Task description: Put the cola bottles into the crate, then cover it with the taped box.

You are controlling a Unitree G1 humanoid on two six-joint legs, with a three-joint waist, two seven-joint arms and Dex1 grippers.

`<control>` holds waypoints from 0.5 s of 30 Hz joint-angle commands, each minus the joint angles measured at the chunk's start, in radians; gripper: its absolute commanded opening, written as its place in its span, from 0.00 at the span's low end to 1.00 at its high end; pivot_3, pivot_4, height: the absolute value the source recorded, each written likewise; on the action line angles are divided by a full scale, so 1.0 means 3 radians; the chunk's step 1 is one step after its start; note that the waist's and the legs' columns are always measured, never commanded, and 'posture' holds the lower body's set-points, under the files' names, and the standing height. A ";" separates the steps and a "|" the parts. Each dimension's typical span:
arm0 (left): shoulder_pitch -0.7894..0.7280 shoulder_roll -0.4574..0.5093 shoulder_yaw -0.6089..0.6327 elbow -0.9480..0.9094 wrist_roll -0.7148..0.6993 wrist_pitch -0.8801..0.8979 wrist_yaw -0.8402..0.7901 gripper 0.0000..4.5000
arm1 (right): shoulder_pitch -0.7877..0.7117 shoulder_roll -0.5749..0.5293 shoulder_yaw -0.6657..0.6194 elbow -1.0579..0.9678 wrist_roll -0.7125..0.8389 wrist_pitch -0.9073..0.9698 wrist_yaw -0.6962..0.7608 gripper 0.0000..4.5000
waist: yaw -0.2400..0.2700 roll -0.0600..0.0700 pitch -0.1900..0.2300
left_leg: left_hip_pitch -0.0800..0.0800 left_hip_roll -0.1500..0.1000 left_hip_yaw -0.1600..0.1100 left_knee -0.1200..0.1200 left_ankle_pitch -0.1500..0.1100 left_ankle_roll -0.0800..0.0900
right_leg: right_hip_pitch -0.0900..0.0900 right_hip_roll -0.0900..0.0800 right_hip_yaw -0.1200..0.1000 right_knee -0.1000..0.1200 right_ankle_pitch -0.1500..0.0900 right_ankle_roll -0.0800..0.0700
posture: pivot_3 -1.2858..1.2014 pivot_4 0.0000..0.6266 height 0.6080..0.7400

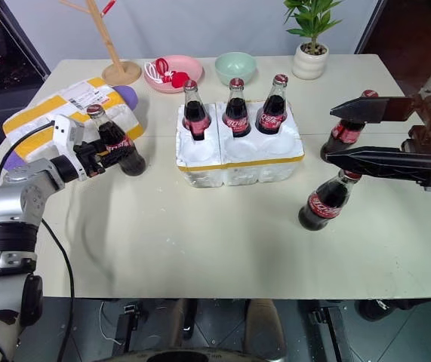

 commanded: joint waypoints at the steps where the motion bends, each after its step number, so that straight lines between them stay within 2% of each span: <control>1: -0.0184 0.0241 0.0199 -0.0429 -0.0510 0.0596 -0.0377 0.60 | 0.0050 0.0028 -0.0199 -0.0094 0.0078 -0.0006 -0.0073 1.00 | -0.0002 -0.0002 0.0001 | 0.0000 0.0000 0.0000 0.0000 0.0000 0.0000 | 0.0000 0.0000 0.0000 0.0000 0.0000 0.0000 | 0.52 0.24 0.99; 5: -0.0542 0.0536 0.0169 -0.0694 -0.1033 0.1369 -0.0871 0.60 | 0.0191 0.0057 -0.0311 -0.0156 0.0082 0.0004 -0.0146 1.00 | 0.0004 -0.0027 0.0016 | -0.0011 0.0000 -0.0005 0.0004 0.0000 0.0000 | -0.0010 0.0002 -0.0003 0.0005 0.0000 0.0000 | 0.52 0.24 0.99; 8: -0.0842 0.0527 0.0081 -0.0632 -0.1123 0.1540 -0.1004 0.60 | 0.0269 0.0085 -0.0384 -0.0196 0.0103 0.0017 -0.0216 1.00 | 0.0019 -0.0026 0.0016 | -0.0035 -0.0002 -0.0015 0.0025 0.0000 0.0000 | -0.0017 0.0002 -0.0011 0.0005 0.0003 0.0005 | 0.52 0.24 0.99; 12: -0.1378 0.0122 -0.0246 -0.0334 -0.0943 0.1355 -0.1080 0.60 | 0.0491 0.0157 -0.0547 -0.0291 0.0070 0.0037 -0.0316 1.00 | 0.0032 -0.0027 0.0016 | -0.0031 -0.0006 -0.0016 0.0030 0.0000 0.0000 | -0.0008 -0.0002 -0.0013 0.0003 0.0005 0.0009 | 0.52 0.24 0.99; 15: -0.1516 -0.0125 -0.0575 -0.0033 -0.0555 0.0880 -0.1155 0.60 | 0.0628 0.0214 -0.0681 -0.0380 0.0122 0.0084 -0.0398 1.00 | 0.0008 -0.0027 0.0016 | -0.0031 -0.0007 -0.0015 0.0031 0.0001 0.0000 | -0.0008 -0.0002 -0.0012 0.0003 0.0006 0.0010 | 0.52 0.24 0.99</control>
